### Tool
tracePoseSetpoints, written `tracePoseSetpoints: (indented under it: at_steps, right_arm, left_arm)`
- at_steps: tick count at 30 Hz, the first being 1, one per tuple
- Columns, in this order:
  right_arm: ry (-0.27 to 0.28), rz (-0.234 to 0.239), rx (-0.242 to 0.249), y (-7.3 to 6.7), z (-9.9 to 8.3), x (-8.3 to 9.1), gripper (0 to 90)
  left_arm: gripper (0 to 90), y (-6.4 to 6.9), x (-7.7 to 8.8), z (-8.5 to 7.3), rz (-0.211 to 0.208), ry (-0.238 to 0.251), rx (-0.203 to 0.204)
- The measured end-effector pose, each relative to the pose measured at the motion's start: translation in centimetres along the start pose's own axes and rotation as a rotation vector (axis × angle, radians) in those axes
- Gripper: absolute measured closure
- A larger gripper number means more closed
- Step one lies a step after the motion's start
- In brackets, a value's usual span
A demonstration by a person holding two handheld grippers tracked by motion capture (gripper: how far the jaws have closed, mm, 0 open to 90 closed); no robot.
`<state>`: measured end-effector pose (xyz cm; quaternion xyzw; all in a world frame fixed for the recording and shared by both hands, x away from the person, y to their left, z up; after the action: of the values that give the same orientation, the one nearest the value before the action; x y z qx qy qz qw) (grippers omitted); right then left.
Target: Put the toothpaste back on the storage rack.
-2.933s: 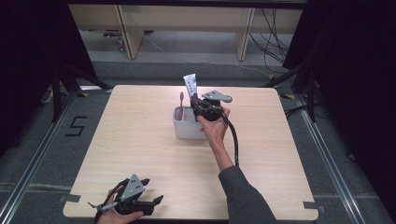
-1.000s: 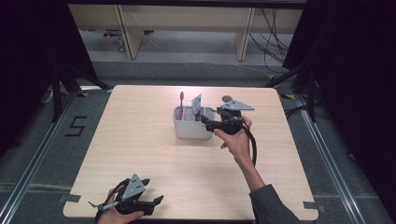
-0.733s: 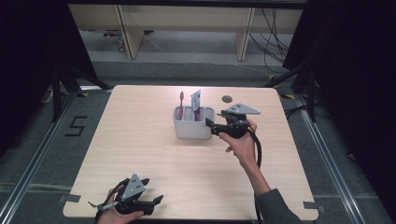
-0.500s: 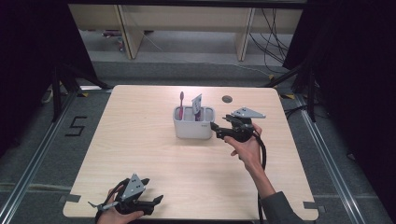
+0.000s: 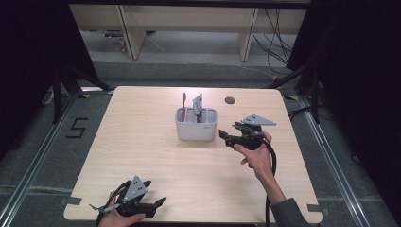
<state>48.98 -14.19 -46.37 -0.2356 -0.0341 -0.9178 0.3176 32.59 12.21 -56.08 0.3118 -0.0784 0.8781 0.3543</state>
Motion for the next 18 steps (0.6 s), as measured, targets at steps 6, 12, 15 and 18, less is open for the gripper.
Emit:
tracePoseSetpoints:
  at_steps: [6,12,15,18]
  right_arm:
    - [-0.006,-0.006,0.024,0.4,-1.0,0.8,25.1]
    - [-0.035,0.008,-0.011,0.3,-2.4,1.2,22.6]
    - [-0.038,0.006,-0.018,0.2,-2.9,1.4,20.8]
    - [-0.048,0.004,-0.008,0.2,-3.2,1.7,19.4]
  left_arm:
    - [22.4,-0.1,0.0,0.0,0.005,-0.002,-0.004]
    - [22.1,-0.2,0.0,0.0,0.008,-0.007,-0.009]
    - [21.6,-0.5,0.1,0.0,0.017,-0.021,-0.027]
    - [21.4,-0.5,0.1,0.0,0.019,-0.014,-0.018]
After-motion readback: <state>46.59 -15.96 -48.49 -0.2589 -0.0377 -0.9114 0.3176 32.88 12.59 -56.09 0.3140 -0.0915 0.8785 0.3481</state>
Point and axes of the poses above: each handheld gripper's, and its own axes: x roughly backward along the jaws, z roughly out of its top, y roughly to its right, the point moved 9 cm from there along -x, roughly forward along the jaws, and after that the axes turned 4 degrees about x, right-handed, at the moved point
